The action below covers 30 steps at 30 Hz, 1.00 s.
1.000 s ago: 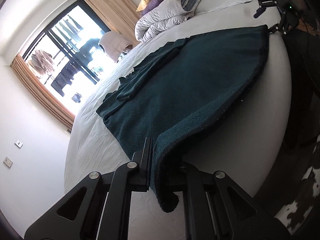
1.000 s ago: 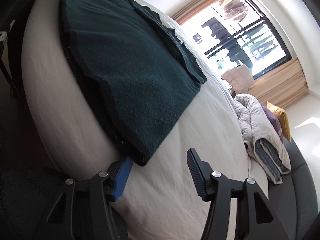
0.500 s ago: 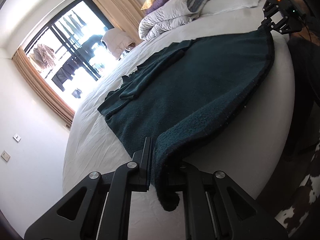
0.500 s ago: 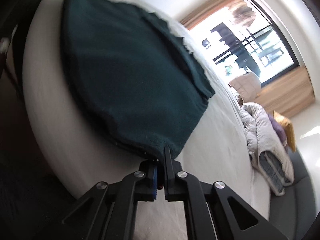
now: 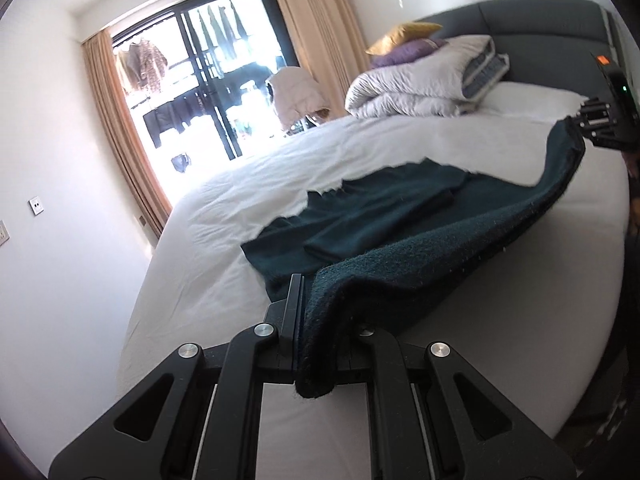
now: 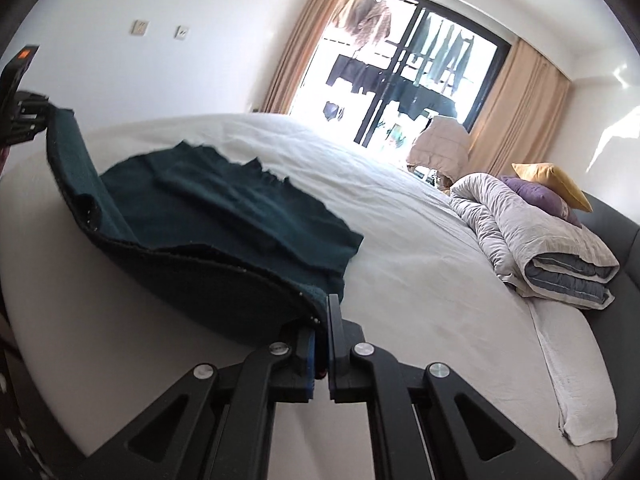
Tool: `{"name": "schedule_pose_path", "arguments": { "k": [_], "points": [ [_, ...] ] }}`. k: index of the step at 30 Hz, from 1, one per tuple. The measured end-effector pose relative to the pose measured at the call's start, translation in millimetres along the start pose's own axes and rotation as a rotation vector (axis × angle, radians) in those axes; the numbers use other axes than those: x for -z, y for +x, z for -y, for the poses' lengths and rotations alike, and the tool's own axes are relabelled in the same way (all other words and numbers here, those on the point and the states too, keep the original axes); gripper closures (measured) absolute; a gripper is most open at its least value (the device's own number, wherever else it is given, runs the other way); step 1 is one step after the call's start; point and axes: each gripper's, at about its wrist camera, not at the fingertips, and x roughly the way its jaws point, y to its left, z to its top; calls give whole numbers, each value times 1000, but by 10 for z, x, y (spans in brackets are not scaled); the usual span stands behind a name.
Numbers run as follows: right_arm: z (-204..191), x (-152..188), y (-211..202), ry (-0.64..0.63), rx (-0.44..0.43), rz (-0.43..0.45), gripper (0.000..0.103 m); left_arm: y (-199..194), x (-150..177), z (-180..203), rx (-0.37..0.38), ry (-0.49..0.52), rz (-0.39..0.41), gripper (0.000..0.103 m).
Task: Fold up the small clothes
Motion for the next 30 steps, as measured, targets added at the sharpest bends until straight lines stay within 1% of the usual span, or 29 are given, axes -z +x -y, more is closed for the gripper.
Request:
{"name": "schedule_pose_path", "arguments": {
  "k": [3, 6, 11, 15, 19, 22, 26, 29, 30],
  "points": [
    [72, -217, 184, 33, 11, 15, 100, 195, -218, -128, -9, -23, 15, 95],
    [160, -387, 496, 57, 22, -5, 100, 466, -431, -294, -22, -38, 10, 95],
    [433, -617, 1111, 147, 34, -62, 100, 1133, -700, -684, -10, -119, -56, 95],
    [655, -721, 1587, 214, 49, -107, 100, 1766, -862, -980, 4, -188, -130, 95],
    [710, -776, 2076, 225, 51, -174, 100, 2385, -907, -1218, 16, -255, -211, 95],
    [743, -819, 2405, 230, 48, -208, 100, 2799, -864, -1323, 25, -299, -267, 95],
    [846, -844, 2846, 273, 17, -293, 100, 3237, -754, -1333, 35, -310, -350, 95],
    [944, -832, 3106, 331, -19, -355, 100, 3475, -739, -1375, 39, -313, -382, 95],
    [956, -828, 3162, 336, -18, -363, 100, 3550, -739, -1409, 41, -315, -387, 95]
  ]
}}
